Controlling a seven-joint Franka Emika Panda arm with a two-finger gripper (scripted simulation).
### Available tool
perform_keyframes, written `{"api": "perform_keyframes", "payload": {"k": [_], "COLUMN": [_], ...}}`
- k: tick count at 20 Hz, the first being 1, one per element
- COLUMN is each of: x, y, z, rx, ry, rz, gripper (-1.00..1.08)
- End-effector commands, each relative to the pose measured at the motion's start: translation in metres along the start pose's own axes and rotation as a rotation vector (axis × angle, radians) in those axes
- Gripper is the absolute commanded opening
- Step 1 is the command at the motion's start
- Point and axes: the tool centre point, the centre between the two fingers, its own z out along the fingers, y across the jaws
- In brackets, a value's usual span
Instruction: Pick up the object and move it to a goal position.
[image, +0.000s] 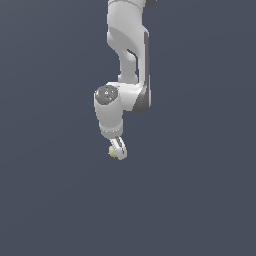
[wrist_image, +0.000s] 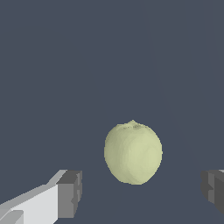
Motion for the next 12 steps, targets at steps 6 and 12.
{"api": "perform_keyframes", "payload": {"k": [6, 12], "x": [0.004, 0.003], "y": [0.002, 0.002], "z": [0.003, 0.012], "rx": [0.001, 0.001], "ry": [0.004, 0.004], "rz": [0.051, 0.046], "gripper": [1.0, 1.0]}}
